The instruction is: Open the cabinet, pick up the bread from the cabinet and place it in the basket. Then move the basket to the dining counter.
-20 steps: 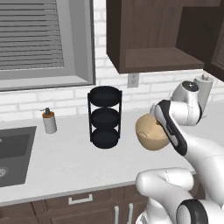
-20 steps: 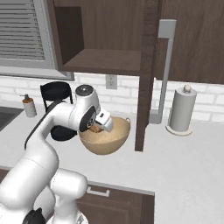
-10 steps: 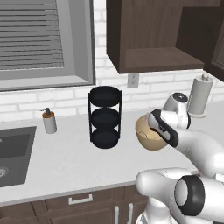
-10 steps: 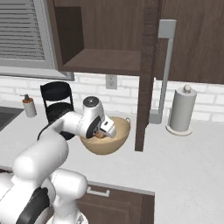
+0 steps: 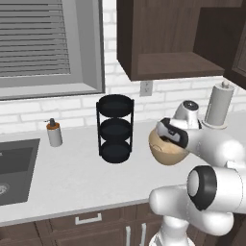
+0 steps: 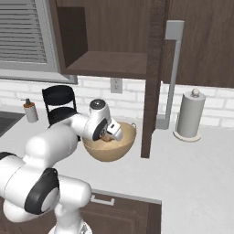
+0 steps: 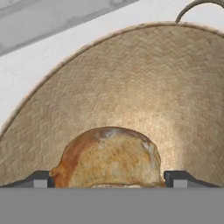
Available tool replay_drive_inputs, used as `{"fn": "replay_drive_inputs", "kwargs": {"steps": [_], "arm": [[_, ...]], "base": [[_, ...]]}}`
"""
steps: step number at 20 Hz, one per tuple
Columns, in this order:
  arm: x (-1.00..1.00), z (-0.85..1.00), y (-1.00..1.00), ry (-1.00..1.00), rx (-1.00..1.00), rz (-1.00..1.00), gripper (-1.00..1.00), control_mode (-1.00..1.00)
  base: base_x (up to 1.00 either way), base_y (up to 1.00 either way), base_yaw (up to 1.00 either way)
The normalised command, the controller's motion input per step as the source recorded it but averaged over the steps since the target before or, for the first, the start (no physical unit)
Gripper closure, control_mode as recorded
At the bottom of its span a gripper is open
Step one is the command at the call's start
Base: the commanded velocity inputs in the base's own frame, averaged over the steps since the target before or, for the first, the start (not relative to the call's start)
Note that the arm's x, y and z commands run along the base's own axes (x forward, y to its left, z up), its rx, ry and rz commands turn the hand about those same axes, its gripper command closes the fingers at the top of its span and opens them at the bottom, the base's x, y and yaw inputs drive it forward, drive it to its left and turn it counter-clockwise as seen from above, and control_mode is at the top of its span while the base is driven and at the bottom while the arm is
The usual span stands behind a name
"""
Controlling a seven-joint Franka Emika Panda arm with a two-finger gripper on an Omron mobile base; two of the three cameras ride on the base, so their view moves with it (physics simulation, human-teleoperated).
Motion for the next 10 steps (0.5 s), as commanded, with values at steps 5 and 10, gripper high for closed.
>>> {"fn": "replay_drive_inputs", "kwargs": {"steps": [5,10], "arm": [[0.18,-0.11,-0.02,0.06,0.00,0.00,1.00,-1.00],[0.12,-0.31,0.00,0.00,0.00,0.00,1.00,-1.00]], "base": [[0.00,0.00,0.00],[0.00,0.00,0.00]]}}
